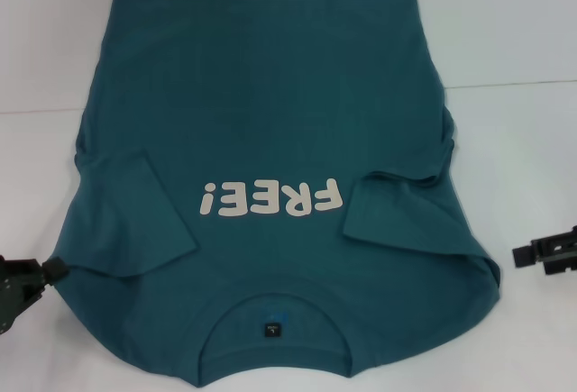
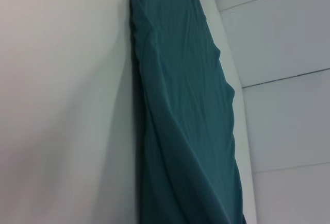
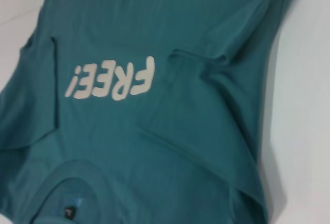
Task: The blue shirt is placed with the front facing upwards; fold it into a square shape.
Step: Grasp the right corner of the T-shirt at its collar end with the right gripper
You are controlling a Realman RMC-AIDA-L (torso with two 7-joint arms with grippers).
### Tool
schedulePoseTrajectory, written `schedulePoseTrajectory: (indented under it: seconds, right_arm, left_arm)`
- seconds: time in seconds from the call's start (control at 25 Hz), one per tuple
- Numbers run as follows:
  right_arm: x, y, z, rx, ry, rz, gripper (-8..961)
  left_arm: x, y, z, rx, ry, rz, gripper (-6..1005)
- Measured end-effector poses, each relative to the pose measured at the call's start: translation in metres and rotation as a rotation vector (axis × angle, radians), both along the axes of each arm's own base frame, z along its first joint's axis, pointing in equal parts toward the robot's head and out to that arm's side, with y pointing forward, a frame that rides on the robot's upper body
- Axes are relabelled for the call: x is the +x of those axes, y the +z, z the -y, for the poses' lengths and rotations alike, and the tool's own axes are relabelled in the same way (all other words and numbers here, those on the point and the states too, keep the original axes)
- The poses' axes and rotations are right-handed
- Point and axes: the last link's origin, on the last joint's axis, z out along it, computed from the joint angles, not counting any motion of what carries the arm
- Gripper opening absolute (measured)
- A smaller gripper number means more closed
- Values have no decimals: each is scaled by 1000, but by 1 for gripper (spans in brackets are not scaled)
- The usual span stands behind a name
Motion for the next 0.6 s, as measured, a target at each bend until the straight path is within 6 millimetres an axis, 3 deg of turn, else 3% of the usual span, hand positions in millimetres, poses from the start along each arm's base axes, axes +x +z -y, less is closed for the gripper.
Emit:
schedulePoseTrajectory:
  seconds: [0.28, 0.6]
  right_arm:
    - [-8, -27, -8, -32, 8, 32, 752]
    - [-17, -45, -18, -65, -3, 104, 749]
  left_arm:
    - [-1, -1, -1, 2, 6, -5, 0]
    - [-1, 0, -1, 8, 11, -3, -1]
